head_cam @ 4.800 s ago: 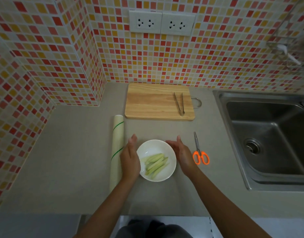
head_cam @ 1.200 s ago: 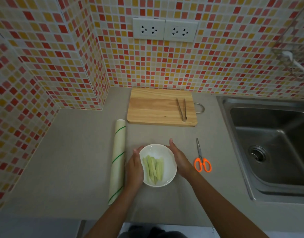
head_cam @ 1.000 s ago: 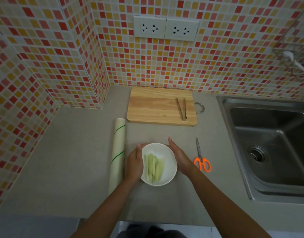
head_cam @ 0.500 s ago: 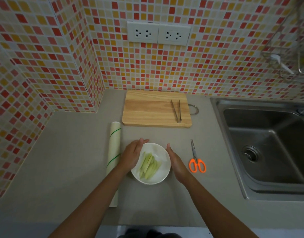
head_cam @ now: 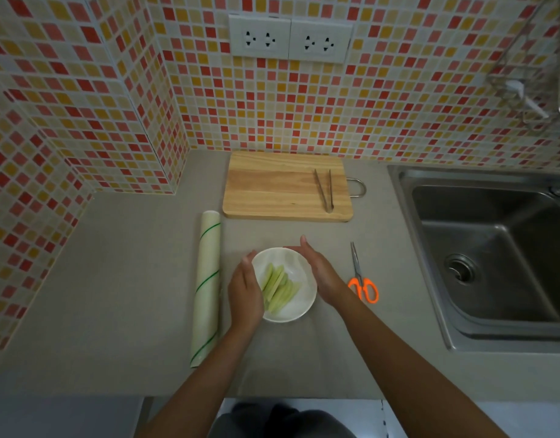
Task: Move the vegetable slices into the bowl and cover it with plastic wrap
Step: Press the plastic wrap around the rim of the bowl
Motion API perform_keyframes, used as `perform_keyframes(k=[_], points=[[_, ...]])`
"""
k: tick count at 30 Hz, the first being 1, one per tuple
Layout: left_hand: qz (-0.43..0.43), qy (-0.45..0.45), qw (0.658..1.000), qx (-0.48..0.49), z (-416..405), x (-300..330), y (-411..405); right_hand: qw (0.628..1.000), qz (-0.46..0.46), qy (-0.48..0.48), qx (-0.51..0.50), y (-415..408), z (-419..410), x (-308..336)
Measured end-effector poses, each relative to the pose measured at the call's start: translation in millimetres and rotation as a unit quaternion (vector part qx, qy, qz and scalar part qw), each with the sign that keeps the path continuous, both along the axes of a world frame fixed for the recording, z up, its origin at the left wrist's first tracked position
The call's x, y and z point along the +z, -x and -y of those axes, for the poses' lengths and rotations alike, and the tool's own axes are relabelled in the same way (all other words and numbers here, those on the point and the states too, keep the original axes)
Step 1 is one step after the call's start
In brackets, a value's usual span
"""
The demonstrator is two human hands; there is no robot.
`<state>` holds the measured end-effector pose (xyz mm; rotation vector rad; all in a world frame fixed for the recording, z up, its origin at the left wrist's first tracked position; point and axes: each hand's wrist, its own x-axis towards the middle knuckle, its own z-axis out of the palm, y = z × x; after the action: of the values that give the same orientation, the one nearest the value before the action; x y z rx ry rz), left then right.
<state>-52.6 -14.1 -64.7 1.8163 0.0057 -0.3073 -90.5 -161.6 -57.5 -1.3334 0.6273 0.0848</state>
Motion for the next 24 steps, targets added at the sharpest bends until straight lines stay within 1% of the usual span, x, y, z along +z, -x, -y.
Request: perform_keyframes(k=[4, 6, 8, 11, 14, 16, 17, 18, 20, 22, 23, 24], points=[[0.026, 0.009, 0.999, -0.033, 0.8, 0.3, -15.4, 0.999, 0.020, -0.045, -0.003, 6.4, -3.4, -5.3], [0.029, 0.012, 0.998, -0.060, 0.7, -2.5, -24.4, 0.999, 0.017, -0.044, -0.012, 9.3, -4.4, -8.0], [0.029, 0.009, 0.994, -0.101, 1.0, -5.1, -34.9, 0.999, 0.007, -0.027, -0.016, 10.5, -5.4, -10.1], [0.042, -0.007, 0.981, -0.189, 2.5, -7.8, -52.0, 1.000, -0.016, 0.001, -0.024, 12.5, -7.7, -6.9], [0.074, -0.038, 0.957, -0.276, 6.2, -5.3, -67.4, 0.997, -0.012, 0.068, -0.034, 17.0, -2.5, -4.6], [0.113, -0.056, 0.943, -0.309, 9.0, 0.4, -74.8, 0.994, -0.016, 0.103, -0.046, 18.5, 3.8, -3.0], [0.128, -0.062, 0.943, -0.302, 9.8, 4.9, -76.8, 0.991, -0.019, 0.113, -0.063, 17.8, 7.3, -2.2], [0.137, -0.062, 0.950, -0.273, 9.8, 9.9, -76.9, 0.989, -0.018, 0.122, -0.084, 15.3, 10.9, -1.5], [0.127, -0.046, 0.979, -0.151, 6.9, 16.6, -67.9, 0.987, -0.002, 0.126, -0.104, 7.2, 16.0, 1.9], [0.059, 0.006, 0.998, -0.013, 1.8, 14.5, -47.6, 0.991, 0.024, 0.099, -0.091, -2.6, 15.1, 5.1], [0.011, 0.037, 0.999, 0.029, 0.6, 11.1, -34.3, 0.993, 0.031, 0.077, -0.079, -6.5, 12.8, 5.3], [-0.029, 0.055, 0.997, 0.050, 0.1, 7.4, -21.4, 0.996, 0.032, 0.055, -0.065, -9.3, 9.4, 5.0]])
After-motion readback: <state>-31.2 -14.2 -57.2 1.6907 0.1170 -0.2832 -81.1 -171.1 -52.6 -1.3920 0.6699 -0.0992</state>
